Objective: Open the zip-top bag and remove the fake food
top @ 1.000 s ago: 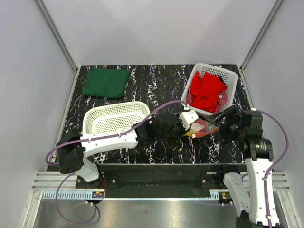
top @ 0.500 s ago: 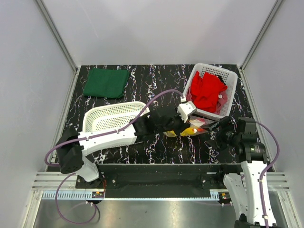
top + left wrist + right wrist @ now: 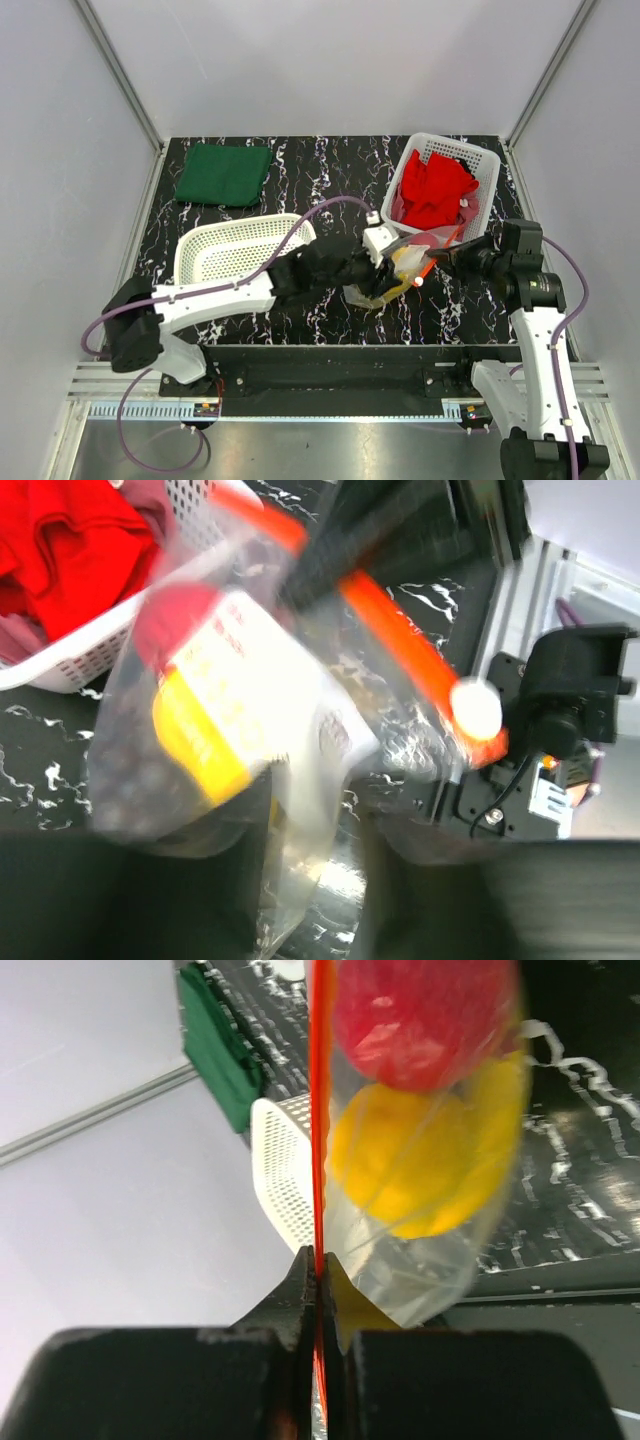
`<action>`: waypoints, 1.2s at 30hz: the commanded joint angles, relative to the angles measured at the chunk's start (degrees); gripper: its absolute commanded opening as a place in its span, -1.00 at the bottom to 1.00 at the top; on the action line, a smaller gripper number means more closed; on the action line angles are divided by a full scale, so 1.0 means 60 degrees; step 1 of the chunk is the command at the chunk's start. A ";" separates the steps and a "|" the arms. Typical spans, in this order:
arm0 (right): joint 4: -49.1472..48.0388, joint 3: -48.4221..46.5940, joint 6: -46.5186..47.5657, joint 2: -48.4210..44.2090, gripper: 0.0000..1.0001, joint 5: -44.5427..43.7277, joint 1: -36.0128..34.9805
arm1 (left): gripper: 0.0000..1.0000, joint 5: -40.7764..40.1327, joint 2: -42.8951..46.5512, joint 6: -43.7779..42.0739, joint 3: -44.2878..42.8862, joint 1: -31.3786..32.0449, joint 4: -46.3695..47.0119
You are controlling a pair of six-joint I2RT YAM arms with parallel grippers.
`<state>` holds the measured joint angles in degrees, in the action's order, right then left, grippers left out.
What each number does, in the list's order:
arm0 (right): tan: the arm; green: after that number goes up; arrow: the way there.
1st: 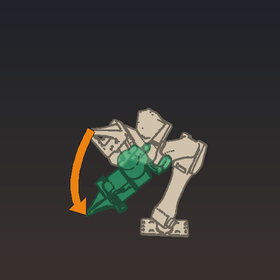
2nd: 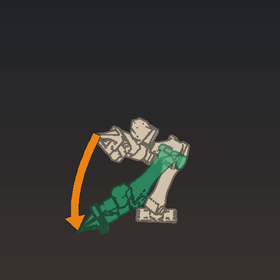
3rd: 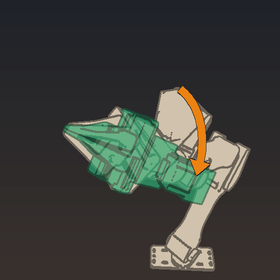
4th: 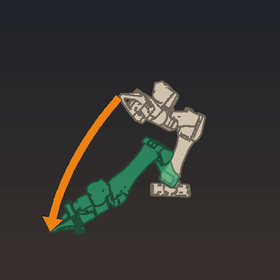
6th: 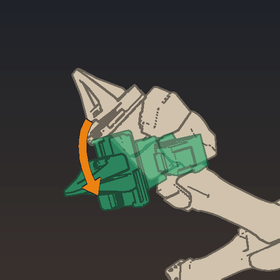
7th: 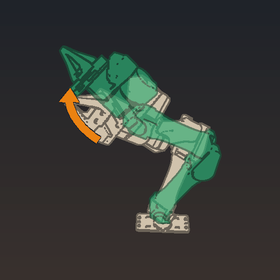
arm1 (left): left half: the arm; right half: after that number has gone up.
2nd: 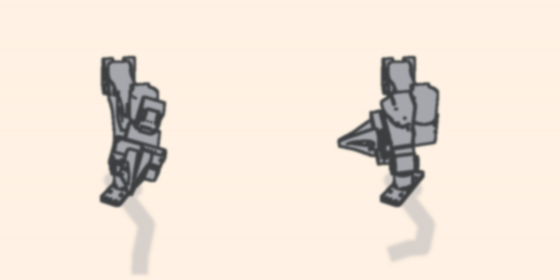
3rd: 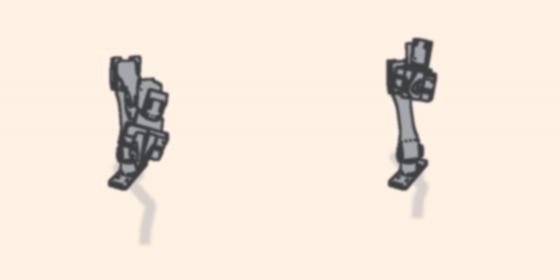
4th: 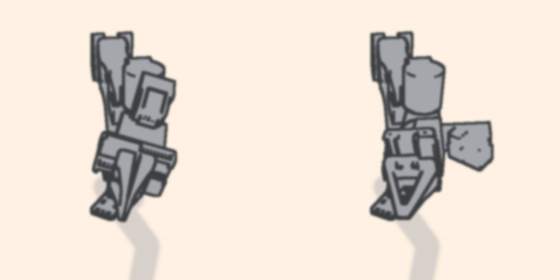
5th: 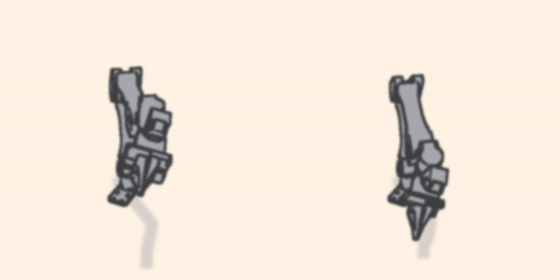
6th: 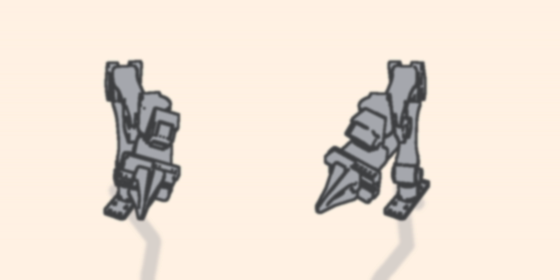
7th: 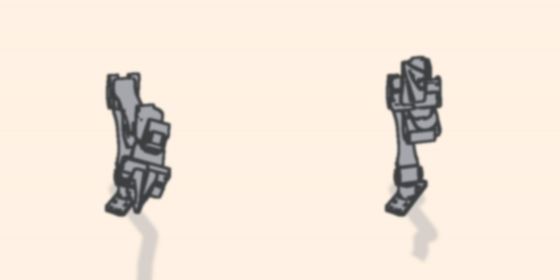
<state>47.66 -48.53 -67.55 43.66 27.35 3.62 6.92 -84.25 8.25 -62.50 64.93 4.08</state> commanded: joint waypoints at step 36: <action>0.1607 -0.3616 0.2735 0.1792 0.35 -0.0560 -0.1187 | -1.00 -0.1138 0.0360 -0.0600 -0.0027 0.0180 0.2133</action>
<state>52.05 -68.03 -56.36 57.10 25.32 -1.58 -0.23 -83.26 1.63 -59.57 66.06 15.33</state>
